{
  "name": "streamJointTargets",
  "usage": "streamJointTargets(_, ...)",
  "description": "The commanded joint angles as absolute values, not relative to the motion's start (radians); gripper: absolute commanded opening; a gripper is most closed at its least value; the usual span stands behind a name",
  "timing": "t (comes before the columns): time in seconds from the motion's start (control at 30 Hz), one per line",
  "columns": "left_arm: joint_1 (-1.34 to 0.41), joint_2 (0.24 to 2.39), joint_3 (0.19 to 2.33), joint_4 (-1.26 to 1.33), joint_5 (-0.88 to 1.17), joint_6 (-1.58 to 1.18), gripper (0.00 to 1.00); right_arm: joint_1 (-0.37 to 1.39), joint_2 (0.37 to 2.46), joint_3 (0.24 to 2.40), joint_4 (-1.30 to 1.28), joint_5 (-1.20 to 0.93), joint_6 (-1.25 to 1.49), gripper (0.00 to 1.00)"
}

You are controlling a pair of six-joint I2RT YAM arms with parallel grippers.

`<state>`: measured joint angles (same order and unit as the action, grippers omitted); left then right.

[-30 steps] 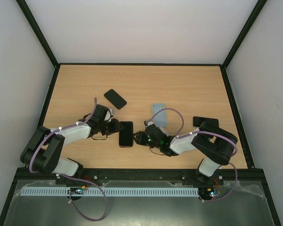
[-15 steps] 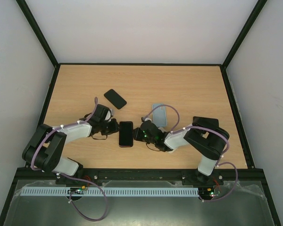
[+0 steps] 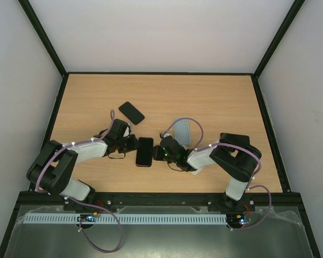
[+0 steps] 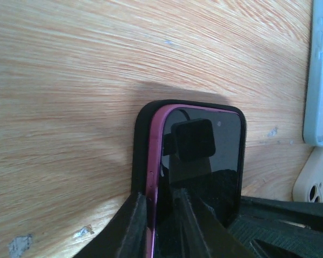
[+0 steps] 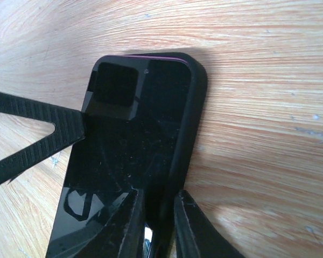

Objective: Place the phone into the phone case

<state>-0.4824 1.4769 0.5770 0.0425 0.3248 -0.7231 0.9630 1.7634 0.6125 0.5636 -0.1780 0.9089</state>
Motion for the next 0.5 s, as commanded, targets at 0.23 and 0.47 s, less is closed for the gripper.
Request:
streamJointTargets(0.23,-0.514,1.337,0.540,-0.068,0.287,-0.745,0.36,0.971,1.622,0.546,0.492,-0.133,1.004,0.30)
streamJointTargets(0.47,-0.512,1.272,0.455,-0.078,0.280,-0.750,0.34,0.978,1.630,0.527,0.507,-0.215,1.047,0.32)
